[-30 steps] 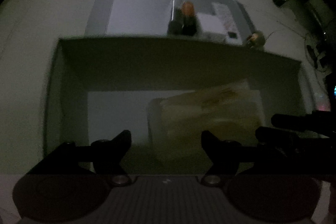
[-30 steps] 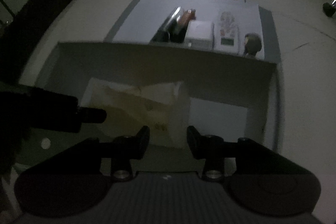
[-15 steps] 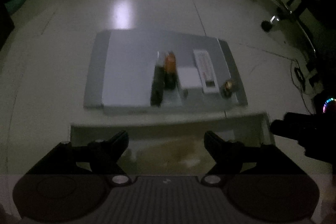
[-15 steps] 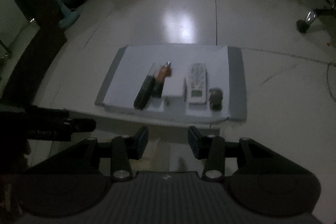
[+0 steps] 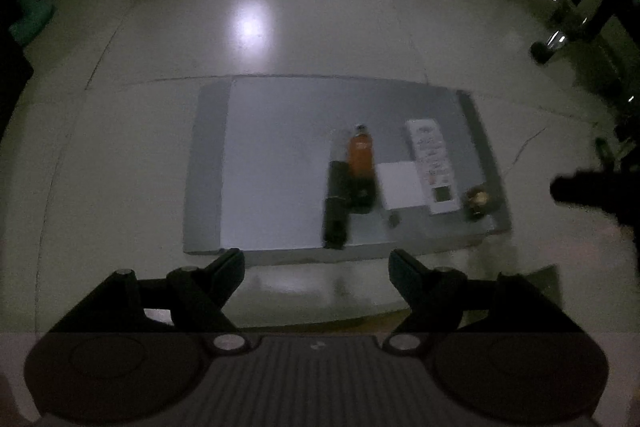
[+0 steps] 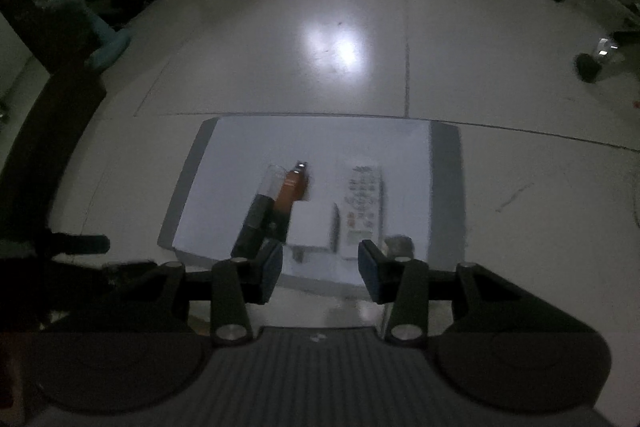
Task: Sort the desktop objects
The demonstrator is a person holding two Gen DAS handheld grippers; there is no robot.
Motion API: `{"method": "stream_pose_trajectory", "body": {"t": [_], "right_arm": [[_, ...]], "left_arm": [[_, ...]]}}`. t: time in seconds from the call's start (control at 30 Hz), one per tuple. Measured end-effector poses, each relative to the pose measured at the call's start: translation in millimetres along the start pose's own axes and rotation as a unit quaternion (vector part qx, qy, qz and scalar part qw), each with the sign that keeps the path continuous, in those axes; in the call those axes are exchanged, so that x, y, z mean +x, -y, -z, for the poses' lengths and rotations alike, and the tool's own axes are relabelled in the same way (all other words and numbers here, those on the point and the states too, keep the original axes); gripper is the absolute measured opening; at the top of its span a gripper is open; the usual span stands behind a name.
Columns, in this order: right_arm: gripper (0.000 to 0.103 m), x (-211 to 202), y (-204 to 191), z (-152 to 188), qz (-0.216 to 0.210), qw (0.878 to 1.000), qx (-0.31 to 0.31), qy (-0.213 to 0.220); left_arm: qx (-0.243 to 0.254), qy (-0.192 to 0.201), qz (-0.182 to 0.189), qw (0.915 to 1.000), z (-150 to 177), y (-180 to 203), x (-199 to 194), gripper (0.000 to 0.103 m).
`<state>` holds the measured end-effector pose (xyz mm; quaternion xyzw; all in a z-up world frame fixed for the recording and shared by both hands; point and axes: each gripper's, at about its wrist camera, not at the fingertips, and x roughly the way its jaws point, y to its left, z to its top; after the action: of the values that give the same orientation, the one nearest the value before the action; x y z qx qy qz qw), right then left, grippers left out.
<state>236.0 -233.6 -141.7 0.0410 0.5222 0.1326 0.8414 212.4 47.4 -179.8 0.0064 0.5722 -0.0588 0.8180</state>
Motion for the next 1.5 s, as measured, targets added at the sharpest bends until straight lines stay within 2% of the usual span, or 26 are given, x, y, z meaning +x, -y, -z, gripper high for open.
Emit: {"method": "stream_pose_trajectory", "body": {"t": [0.1,0.27,0.37,0.43,0.5,0.57,0.6,0.67,0.73,0.8,0.83,0.9,1.0,1.03,1.1,1.17,1.2,1.3,1.33,1.37,1.4,1.43,1.47,1.5], "right_arm": [[0.051,30,-4,-15,-0.034,0.999,-0.024,-0.006],[0.052,77,-17,-36,-0.028,0.998,-0.063,-0.015],[0.052,97,-24,-45,-0.028,0.996,-0.079,-0.022],[0.052,111,-26,-50,-0.03,0.996,-0.078,-0.028],[0.053,123,-26,-55,-0.039,0.996,-0.079,-0.027],[0.065,132,-27,-60,-0.056,0.993,-0.096,-0.026],[0.068,137,-27,-62,-0.067,0.992,-0.106,-0.026],[0.076,146,-27,-67,-0.103,0.987,-0.124,-0.023],[0.081,153,-30,-70,-0.137,0.98,-0.144,-0.022],[0.085,157,-33,-72,-0.143,0.978,-0.154,-0.019],[0.086,160,-34,-71,-0.148,0.976,-0.156,-0.023],[0.086,165,-34,-71,-0.15,0.976,-0.153,-0.028],[0.099,170,-32,-70,-0.149,0.975,-0.16,-0.036],[0.101,170,-35,-69,-0.135,0.973,-0.182,-0.037],[0.101,171,-41,-66,-0.109,0.968,-0.225,-0.039],[0.1,170,-49,-63,-0.08,0.959,-0.271,-0.037],[0.1,169,-52,-63,-0.067,0.954,-0.289,-0.033],[0.092,172,-55,-70,-0.055,0.946,-0.317,-0.039],[0.085,174,-55,-73,-0.053,0.943,-0.325,-0.044],[0.076,178,-56,-76,-0.053,0.941,-0.33,-0.049],[0.071,180,-55,-78,-0.052,0.939,-0.335,-0.055],[0.061,185,-56,-80,-0.048,0.937,-0.341,-0.063],[0.053,190,-56,-82,-0.043,0.935,-0.345,-0.069],[0.049,195,-56,-82,-0.037,0.933,-0.35,-0.073]], "left_arm": [[0.003,-0.005,-0.035,0.9994,2,0,15,0.081],[-0.026,-0.025,-0.023,0.9991,0,-8,43,0.082],[-0.068,-0.035,0.001,0.997,-7,-15,57,0.085],[-0.115,-0.036,0.022,0.9925,-9,-22,61,0.089],[-0.154,-0.033,0.043,0.9866,-10,-28,65,0.09],[-0.188,-0.021,0.063,0.9799,-10,-31,64,0.096],[-0.207,-0.015,0.071,0.9756,-9,-33,65,0.098],[-0.268,-0.007,0.082,0.9598,-4,-42,70,0.101],[-0.341,-0.002,0.105,0.9342,4,-54,79,0.1],[-0.4,0.004,0.124,0.908,14,-65,86,0.101],[-0.422,0.013,0.127,0.8976,18,-69,88,0.101],[-0.452,0.024,0.122,0.8834,22,-74,91,0.101],[-0.477,0.029,0.125,0.8698,24,-75,97,0.103],[-0.482,0.026,0.129,0.8662,24,-73,100,0.103],[-0.505,0.027,0.142,0.851,26,-69,107,0.103],[-0.52,0.03,0.149,0.8404,27,-64,110,0.103],[-0.523,0.032,0.152,0.8378,27,-60,111,0.103],[-0.526,0.042,0.142,0.8378,26,-51,116,0.102],[-0.527,0.046,0.133,0.8383,27,-49,118,0.097],[-0.53,0.049,0.132,0.8361,27,-48,121,0.087],[-0.535,0.051,0.135,0.8325,28,-48,124,0.079],[-0.541,0.049,0.14,0.8279,28,-49,128,0.063],[-0.545,0.047,0.142,0.8252,29,-50,131,0.052],[-0.547,0.046,0.142,0.8236,29,-51,133,0.049]]}}
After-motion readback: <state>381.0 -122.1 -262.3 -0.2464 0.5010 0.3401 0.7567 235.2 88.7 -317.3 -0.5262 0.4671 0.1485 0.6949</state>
